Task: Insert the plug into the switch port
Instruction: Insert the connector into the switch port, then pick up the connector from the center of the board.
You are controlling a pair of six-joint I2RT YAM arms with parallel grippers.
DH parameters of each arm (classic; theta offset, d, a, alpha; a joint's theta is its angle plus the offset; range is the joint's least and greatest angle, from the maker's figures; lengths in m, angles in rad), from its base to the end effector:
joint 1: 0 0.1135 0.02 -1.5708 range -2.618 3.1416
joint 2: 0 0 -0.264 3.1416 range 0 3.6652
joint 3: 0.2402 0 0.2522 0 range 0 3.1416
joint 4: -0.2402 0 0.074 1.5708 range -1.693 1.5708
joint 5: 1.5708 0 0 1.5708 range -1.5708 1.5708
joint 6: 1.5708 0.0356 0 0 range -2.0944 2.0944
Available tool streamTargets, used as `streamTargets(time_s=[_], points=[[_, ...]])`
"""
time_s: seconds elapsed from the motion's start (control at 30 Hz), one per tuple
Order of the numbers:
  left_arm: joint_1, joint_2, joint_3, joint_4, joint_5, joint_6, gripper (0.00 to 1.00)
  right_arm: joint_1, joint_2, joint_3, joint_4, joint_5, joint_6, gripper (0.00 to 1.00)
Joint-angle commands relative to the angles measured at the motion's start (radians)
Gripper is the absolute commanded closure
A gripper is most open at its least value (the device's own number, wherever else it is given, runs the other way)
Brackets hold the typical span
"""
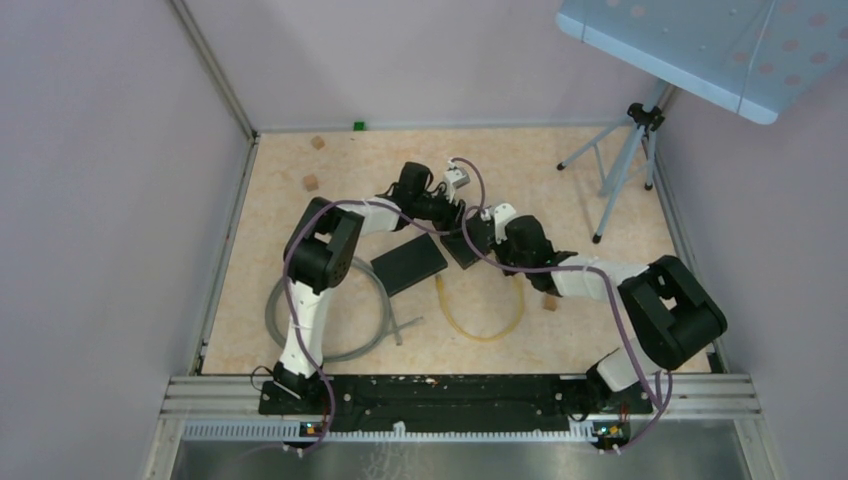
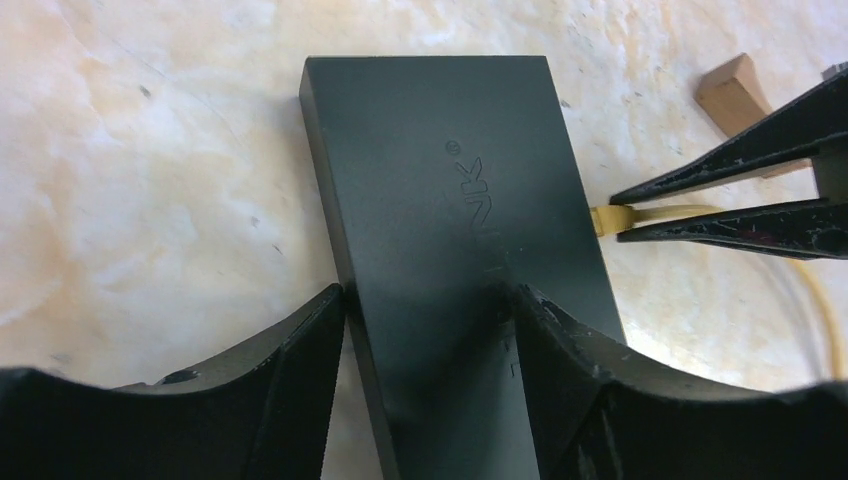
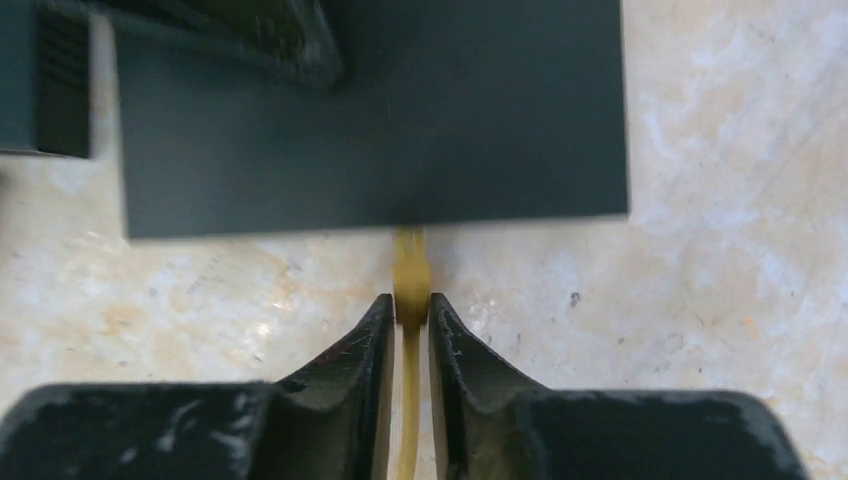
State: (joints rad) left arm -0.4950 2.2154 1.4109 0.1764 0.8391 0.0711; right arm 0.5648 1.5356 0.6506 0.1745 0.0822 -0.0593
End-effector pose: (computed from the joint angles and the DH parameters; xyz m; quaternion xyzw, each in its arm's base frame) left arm 0.4018 -0.2470 0.1322 0.4049 0.7296 -0.4421 0.3291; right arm 0.2510 0.1556 0.1544 -0.2625 0.8695 0.0680 0.4128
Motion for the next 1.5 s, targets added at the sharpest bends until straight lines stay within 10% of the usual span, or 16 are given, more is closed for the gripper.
streamTargets(time_s=[0.0,0.17,0.5,1.0,1.27,1.47], points=[[-0.037,-0.087,-0.017,-0.161,0.043,-0.069,0.31,0.003,-0.098,0.001,0.147,-0.074,0.027,0.78],[0.000,-0.187,-0.012,-0.116,-0.072,-0.186,0.21,0.003,-0.179,-0.031,0.089,-0.021,0.086,0.50],[0.059,-0.601,-0.244,-0.250,-0.448,-0.307,0.01,0.200,-0.325,-0.011,-0.056,0.093,0.349,0.40],[0.090,-1.435,-0.677,-0.601,-0.630,-0.410,0.01,0.412,0.093,0.099,0.029,0.192,0.770,0.48],[0.090,-1.555,-0.636,-0.744,-0.610,-0.408,0.01,0.452,0.084,0.084,-0.012,0.199,0.793,0.70],[0.090,-1.557,-0.625,-0.762,-0.555,-0.415,0.01,0.466,0.039,0.054,-0.057,0.164,0.779,0.64]])
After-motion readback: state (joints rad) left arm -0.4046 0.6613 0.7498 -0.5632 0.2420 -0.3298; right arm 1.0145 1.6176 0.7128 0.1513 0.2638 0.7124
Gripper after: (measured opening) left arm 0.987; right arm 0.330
